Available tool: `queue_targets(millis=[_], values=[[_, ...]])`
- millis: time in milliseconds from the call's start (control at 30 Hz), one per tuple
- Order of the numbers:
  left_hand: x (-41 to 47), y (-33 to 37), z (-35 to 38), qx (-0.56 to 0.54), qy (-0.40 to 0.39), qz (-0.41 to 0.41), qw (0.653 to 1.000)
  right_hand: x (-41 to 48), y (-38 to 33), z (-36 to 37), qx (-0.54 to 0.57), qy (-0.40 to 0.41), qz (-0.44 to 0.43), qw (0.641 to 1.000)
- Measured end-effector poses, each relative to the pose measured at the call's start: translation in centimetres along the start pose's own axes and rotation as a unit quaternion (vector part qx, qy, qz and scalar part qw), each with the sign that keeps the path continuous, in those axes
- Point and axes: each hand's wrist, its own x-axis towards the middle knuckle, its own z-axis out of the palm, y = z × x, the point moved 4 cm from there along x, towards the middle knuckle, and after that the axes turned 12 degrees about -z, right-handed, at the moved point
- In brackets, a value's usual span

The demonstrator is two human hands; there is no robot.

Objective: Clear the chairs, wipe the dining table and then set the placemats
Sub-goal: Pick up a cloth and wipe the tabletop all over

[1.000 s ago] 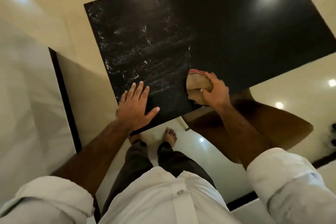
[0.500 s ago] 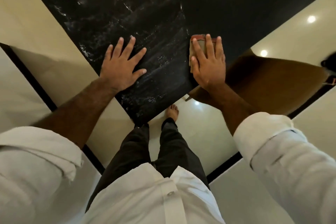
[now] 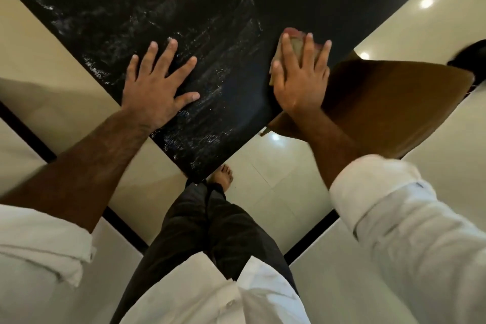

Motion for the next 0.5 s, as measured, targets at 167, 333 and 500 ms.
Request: queue_targets(millis=[167,333,500], values=[[0.5,-0.2,0.3,-0.003,-0.005,-0.004,1.000,3.1,-1.9,0.4,0.004,0.009,0.005,1.000],[0.3,0.0,0.3,-0.003,0.009,-0.002,1.000,-5.0,-6.8,1.1,0.028,-0.007,-0.086,0.996],[0.2,-0.3,0.1,-0.007,0.016,-0.001,1.000,-6.0,-1.7,1.0,0.009,0.000,0.020,1.000]])
